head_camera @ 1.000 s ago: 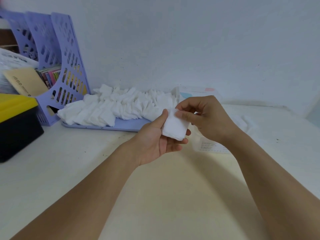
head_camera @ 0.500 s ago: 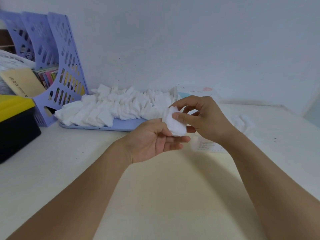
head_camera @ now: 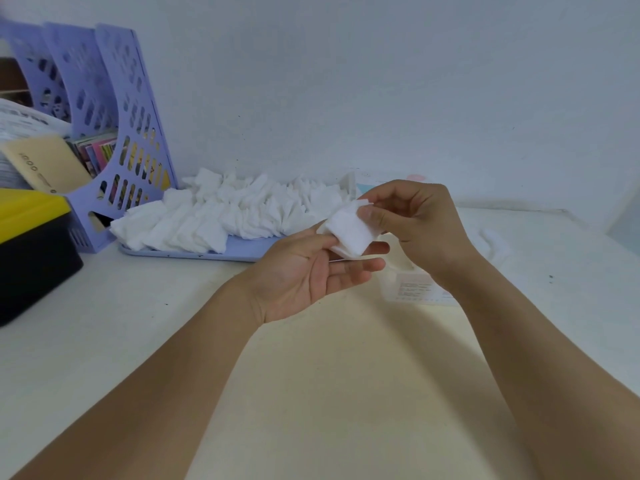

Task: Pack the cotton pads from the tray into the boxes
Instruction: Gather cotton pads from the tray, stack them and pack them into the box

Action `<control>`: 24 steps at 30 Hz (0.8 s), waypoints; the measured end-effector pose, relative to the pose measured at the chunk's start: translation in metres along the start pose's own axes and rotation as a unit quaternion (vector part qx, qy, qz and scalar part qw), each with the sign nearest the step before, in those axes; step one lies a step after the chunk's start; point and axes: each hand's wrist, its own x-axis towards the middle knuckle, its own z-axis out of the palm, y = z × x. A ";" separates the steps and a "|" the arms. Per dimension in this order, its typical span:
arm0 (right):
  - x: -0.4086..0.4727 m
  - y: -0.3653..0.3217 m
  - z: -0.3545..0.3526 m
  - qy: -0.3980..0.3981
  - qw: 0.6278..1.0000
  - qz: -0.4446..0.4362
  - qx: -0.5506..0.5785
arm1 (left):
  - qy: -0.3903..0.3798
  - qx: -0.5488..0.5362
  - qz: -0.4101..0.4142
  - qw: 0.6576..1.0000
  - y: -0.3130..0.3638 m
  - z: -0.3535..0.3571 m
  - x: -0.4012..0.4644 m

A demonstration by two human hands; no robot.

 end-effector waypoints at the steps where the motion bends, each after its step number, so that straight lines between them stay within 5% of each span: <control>1: 0.000 0.000 0.000 -0.001 1.000 0.005 0.009 | 0.003 -0.002 0.000 1.000 0.000 0.000 0.000; 8: 0.001 -0.003 -0.002 0.009 1.000 -0.017 -0.003 | 0.041 0.004 -0.001 0.999 -0.002 0.000 0.002; 14: -0.001 -0.008 -0.002 -0.078 0.997 0.007 -0.016 | 0.059 0.019 0.006 0.998 -0.005 0.000 0.004; 24: 0.000 -0.001 0.004 -0.034 0.998 0.010 -0.048 | 0.036 -0.042 -0.021 0.998 -0.007 0.000 0.004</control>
